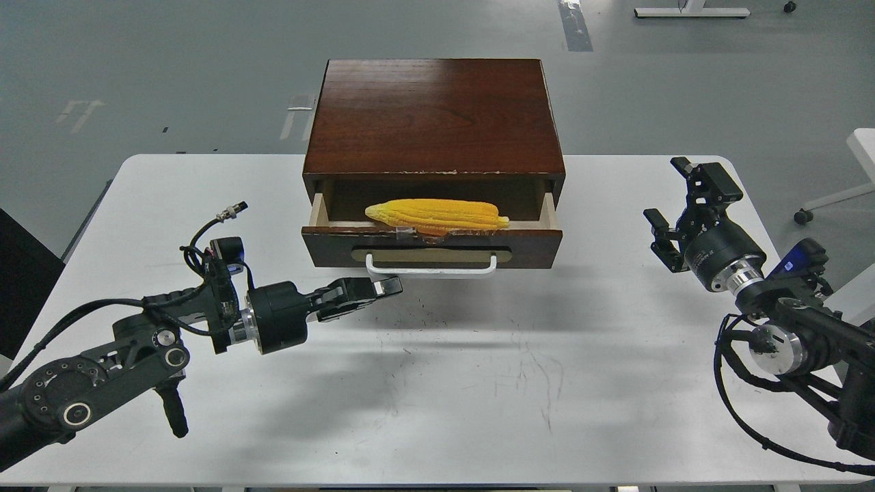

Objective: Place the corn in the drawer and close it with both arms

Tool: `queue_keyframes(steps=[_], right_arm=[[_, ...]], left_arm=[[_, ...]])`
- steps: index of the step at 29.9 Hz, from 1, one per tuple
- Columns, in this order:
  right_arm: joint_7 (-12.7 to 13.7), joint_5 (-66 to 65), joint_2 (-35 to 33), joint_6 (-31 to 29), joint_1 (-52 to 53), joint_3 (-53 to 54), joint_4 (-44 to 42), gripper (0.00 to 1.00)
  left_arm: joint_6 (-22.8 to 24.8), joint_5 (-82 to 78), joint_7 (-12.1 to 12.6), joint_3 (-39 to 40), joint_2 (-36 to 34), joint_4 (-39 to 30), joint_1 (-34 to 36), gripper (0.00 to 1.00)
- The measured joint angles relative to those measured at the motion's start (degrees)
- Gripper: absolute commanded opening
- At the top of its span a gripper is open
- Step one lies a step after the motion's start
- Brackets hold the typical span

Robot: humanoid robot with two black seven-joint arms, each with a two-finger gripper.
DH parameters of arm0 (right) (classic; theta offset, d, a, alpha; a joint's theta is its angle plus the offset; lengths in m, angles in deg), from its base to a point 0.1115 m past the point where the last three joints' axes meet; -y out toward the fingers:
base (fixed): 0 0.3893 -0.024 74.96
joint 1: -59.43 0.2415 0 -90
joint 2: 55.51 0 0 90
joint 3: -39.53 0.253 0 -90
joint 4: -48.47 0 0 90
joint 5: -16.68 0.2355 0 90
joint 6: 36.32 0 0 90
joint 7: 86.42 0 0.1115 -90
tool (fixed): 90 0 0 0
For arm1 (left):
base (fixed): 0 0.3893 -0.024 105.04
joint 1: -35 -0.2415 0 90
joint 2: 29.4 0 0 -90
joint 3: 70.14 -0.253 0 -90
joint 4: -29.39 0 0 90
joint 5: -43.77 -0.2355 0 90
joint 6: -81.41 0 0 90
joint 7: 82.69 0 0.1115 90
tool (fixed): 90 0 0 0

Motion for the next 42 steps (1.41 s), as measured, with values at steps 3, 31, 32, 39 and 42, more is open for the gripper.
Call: queue_keyframes(steps=[3, 31, 32, 39, 42], right_arm=[[0.00, 0.00, 0.00, 0.05, 0.00, 0.29, -0.10, 0.99], [0.00, 0.00, -0.42, 0.14, -0.79, 0.46, -0.14, 0.99], [-0.01, 0.00, -0.43, 0.13, -0.79, 0.46, -0.14, 0.99], [0.00, 0.00, -0.55, 0.12, -0.80, 0.46, -0.14, 0.99], [0.00, 0.00, -0.55, 0.12, -0.85, 0.46, -0.14, 0.99]], left_arm=[[0.00, 1.52, 0.02, 0.13, 0.21, 0.29, 0.84, 0.00], [0.69, 2.95, -0.05, 0.10, 3.57, 10.27, 5.67, 0.00], [0.70, 2.95, -0.04, 0.10, 3.78, 10.55, 5.72, 0.00], [0.77, 2.99, 0.02, 0.04, 4.80, 12.14, 7.09, 0.00], [0.82, 3.03, 0.02, -0.02, 5.65, 13.40, 7.80, 0.00]])
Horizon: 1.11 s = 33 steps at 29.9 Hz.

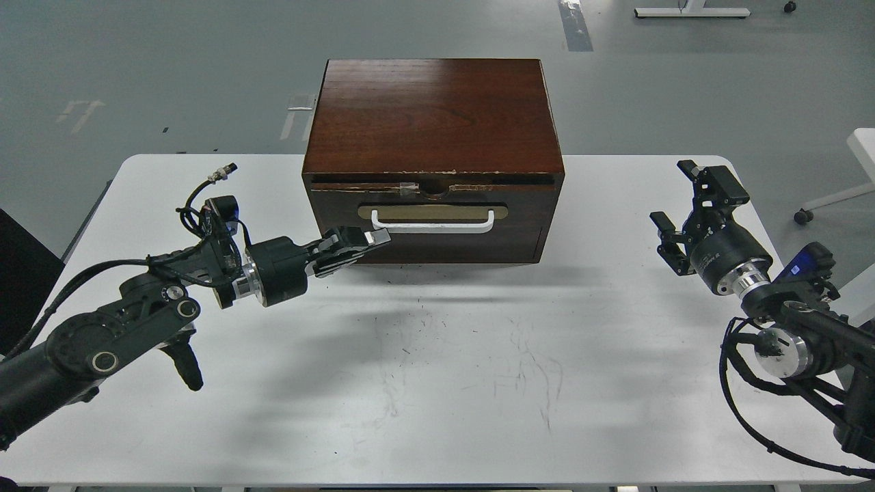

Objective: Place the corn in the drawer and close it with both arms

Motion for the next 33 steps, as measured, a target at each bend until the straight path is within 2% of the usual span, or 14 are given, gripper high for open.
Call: queue_keyframes(steps=[31, 32, 33], right_arm=[[0.01, 0.07, -0.06, 0.02, -0.48, 0.00, 0.18, 0.99], [0.01, 0.06, -0.06, 0.02, -0.48, 0.00, 0.18, 0.99], [0.01, 0.04, -0.06, 0.02, -0.48, 0.00, 0.18, 0.99]], left_arm=[[1.11, 1.84, -0.06, 0.14, 0.70, 1.47, 0.81, 0.00], [1.29, 2.05, -0.06, 0.14, 0.68, 1.20, 0.77, 0.08], [1.58, 2.64, -0.06, 0.11, 0.41, 0.79, 0.57, 0.29]])
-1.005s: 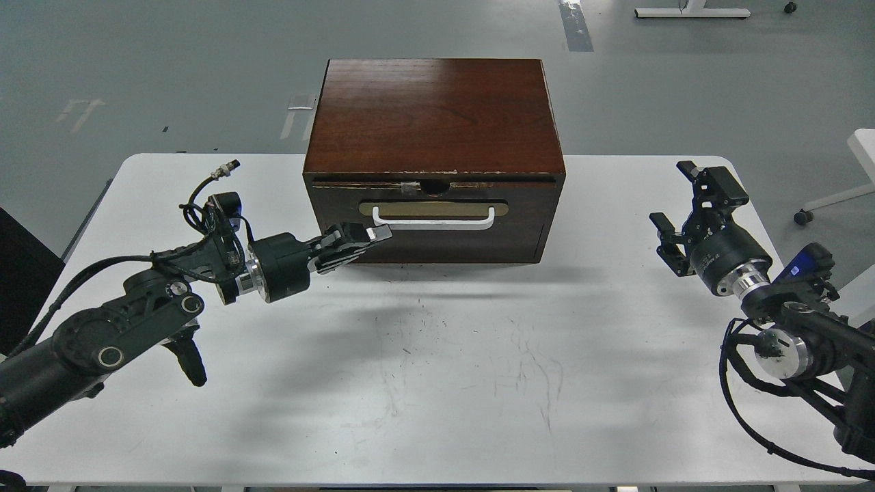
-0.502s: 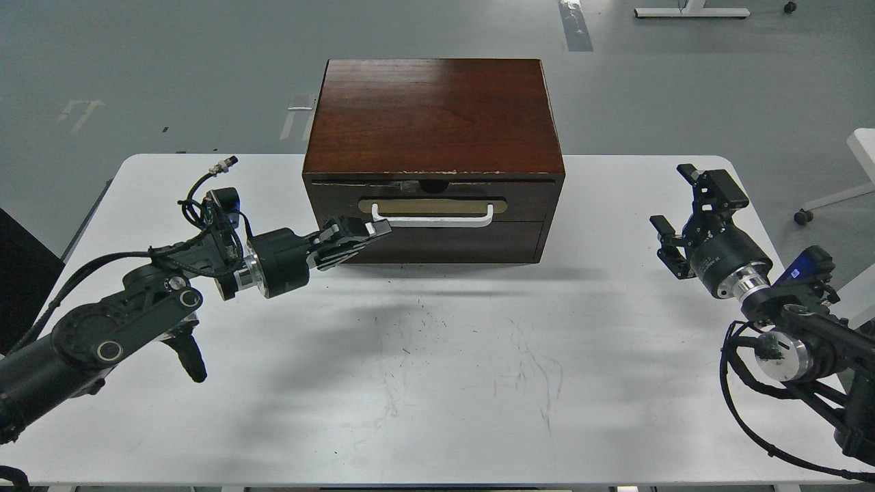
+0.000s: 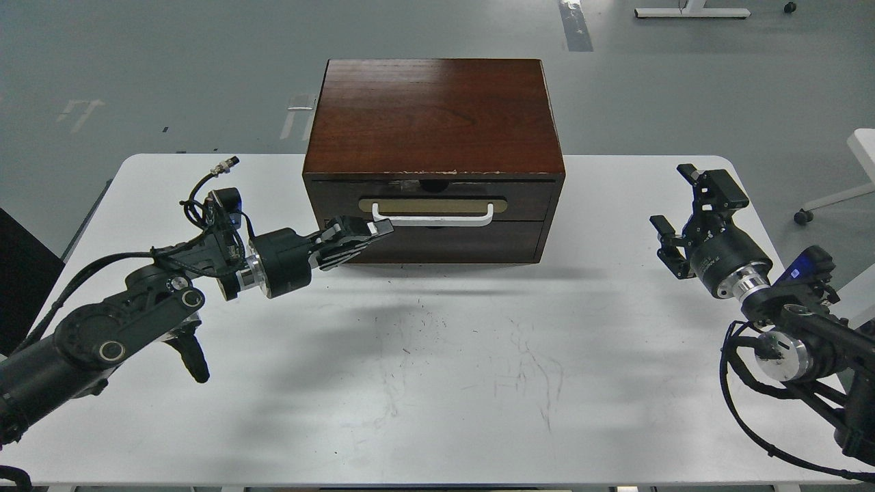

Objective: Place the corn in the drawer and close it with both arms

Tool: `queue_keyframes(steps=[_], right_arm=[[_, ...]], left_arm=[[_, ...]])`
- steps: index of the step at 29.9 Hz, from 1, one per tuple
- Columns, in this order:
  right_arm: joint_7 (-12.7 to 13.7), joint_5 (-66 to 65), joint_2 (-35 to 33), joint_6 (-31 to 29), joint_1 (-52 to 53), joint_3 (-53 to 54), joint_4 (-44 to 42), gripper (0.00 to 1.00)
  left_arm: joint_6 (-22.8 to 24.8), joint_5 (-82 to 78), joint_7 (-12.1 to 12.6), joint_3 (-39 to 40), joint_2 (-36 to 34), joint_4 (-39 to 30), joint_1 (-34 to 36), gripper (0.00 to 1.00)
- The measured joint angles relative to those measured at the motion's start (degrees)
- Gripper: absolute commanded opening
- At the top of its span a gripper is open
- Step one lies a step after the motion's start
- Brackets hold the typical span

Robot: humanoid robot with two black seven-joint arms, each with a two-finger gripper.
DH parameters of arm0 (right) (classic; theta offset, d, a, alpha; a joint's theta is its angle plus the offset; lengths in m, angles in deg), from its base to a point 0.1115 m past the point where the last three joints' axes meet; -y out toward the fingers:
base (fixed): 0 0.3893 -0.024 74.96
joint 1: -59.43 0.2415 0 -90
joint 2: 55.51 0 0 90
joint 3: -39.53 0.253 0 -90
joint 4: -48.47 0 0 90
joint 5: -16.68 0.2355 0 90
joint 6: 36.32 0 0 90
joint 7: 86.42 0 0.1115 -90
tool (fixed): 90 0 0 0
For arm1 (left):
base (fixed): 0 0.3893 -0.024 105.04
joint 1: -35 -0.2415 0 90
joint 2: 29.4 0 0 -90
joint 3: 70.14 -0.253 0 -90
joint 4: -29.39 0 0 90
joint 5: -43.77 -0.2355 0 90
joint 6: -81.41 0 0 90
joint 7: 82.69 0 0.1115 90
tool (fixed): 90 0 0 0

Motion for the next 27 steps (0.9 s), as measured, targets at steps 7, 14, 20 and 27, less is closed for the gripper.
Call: queue_keyframes(steps=[7, 14, 20, 27], right_arm=[[0.00, -0.04, 0.42, -0.10, 0.02, 0.00, 0.00, 0.99], [0.00, -0.04, 0.53, -0.13, 0.51, 0.00, 0.06, 0.99], [0.00, -0.05, 0.54, -0.03, 0.74, 1.10, 0.00, 0.99], [0.00, -0.01, 0.95, -0.03, 0.73, 1.83, 0.20, 0.99]], left_arm=[[4.10, 11.88, 0.04, -0.07, -6.74, -5.50, -2.13, 1.00], [4.93, 24.69, 0.04, 1.48, -13.29, -9.79, -3.48, 1.00], [4.93, 37.29, 0.04, 8.44, -13.90, -10.00, -6.28, 1.00], [3.86, 41.69, 0.04, 12.35, -14.33, -8.40, -10.91, 1.00]])
